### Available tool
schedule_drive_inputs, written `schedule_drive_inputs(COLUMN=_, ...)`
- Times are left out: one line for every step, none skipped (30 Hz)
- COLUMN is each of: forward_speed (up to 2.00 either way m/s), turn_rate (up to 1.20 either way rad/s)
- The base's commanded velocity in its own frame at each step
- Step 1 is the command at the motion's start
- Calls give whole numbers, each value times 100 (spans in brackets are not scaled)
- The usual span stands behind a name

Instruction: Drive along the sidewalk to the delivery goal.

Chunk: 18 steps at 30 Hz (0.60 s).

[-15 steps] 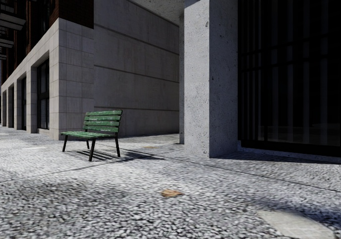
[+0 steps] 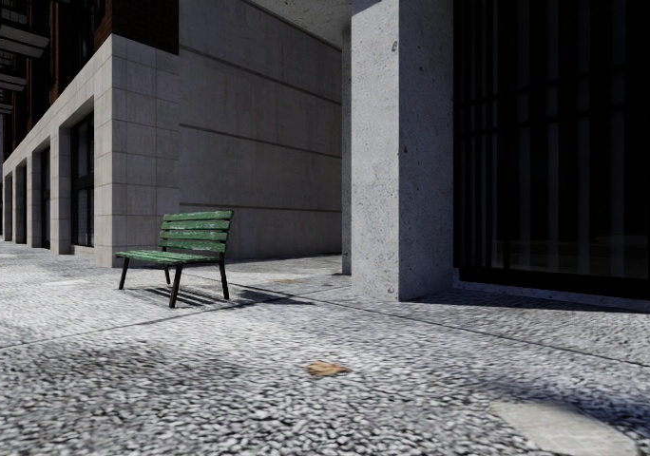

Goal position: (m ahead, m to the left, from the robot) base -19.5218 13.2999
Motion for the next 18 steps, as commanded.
schedule_drive_inputs(forward_speed=0, turn_rate=0)
schedule_drive_inputs(forward_speed=0, turn_rate=0)
schedule_drive_inputs(forward_speed=0, turn_rate=0)
schedule_drive_inputs(forward_speed=0, turn_rate=0)
schedule_drive_inputs(forward_speed=0, turn_rate=0)
schedule_drive_inputs(forward_speed=0, turn_rate=0)
schedule_drive_inputs(forward_speed=0, turn_rate=0)
schedule_drive_inputs(forward_speed=0, turn_rate=0)
schedule_drive_inputs(forward_speed=0, turn_rate=0)
schedule_drive_inputs(forward_speed=0, turn_rate=0)
schedule_drive_inputs(forward_speed=0, turn_rate=0)
schedule_drive_inputs(forward_speed=0, turn_rate=0)
schedule_drive_inputs(forward_speed=0, turn_rate=0)
schedule_drive_inputs(forward_speed=0, turn_rate=0)
schedule_drive_inputs(forward_speed=0, turn_rate=0)
schedule_drive_inputs(forward_speed=0, turn_rate=1)
schedule_drive_inputs(forward_speed=28, turn_rate=13)
schedule_drive_inputs(forward_speed=59, turn_rate=20)
